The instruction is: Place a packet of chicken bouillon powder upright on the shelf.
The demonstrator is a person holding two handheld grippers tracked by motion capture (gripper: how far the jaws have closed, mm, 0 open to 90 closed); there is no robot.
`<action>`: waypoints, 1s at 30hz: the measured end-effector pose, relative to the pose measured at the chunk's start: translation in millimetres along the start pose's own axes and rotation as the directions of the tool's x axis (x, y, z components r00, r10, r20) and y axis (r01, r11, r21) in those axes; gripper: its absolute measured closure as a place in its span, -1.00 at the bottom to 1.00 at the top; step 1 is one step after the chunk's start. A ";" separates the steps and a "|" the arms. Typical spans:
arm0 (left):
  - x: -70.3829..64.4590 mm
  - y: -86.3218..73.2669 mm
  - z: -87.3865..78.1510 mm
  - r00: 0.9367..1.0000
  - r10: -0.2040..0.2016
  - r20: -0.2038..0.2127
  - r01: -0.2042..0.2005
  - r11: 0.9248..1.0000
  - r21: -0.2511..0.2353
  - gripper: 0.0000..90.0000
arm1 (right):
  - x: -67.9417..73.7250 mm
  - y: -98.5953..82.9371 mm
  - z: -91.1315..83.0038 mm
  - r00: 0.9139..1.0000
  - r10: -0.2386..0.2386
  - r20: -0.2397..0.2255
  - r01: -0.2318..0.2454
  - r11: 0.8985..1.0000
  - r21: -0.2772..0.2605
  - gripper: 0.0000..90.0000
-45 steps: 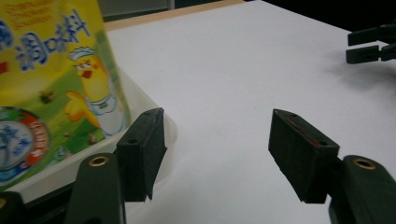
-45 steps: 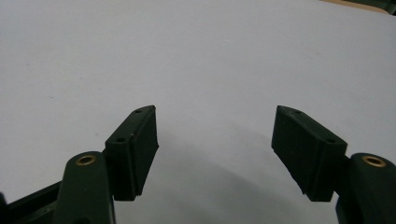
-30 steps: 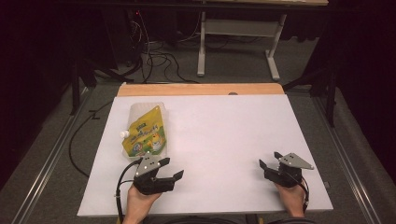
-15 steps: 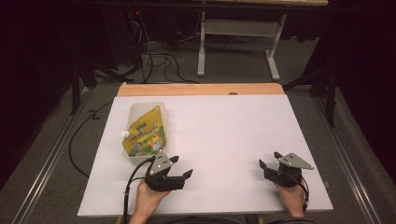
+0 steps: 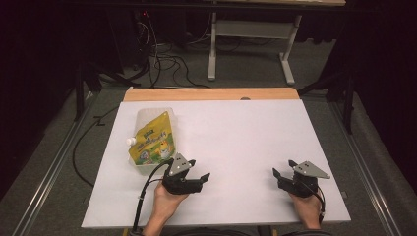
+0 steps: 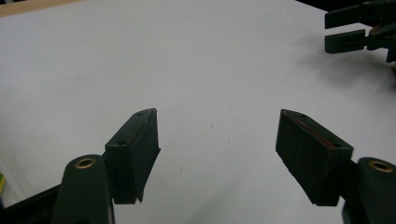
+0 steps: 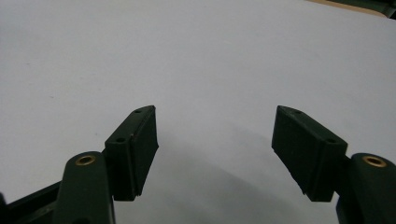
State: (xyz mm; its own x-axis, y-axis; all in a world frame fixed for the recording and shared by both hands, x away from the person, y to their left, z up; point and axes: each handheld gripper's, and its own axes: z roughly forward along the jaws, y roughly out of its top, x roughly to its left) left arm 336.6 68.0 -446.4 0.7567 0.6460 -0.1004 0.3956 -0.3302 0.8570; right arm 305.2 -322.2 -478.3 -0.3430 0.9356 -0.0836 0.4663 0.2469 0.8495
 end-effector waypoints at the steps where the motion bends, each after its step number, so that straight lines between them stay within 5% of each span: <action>1: 0.3 -0.2 1.6 1.000 0.000 -0.001 0.000 1.000 0.003 -0.33 | 0.1 0.1 0.2 1.000 0.001 -0.001 -0.001 1.000 0.002 -0.29; 30: 7.2 -8.5 38.1 0.998 -0.015 -0.061 0.015 1.000 -0.005 -0.34 | 0.6 0.1 -0.2 1.000 -0.006 0.000 0.006 1.000 0.001 -0.29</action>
State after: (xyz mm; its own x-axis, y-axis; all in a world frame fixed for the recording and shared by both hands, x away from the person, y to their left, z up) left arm 358.5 49.2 -473.7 0.7171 0.6921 -0.0824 0.4047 -0.3171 0.8577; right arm 305.0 -321.7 -478.2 -0.3458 0.9342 -0.0883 0.4655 0.2525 0.8483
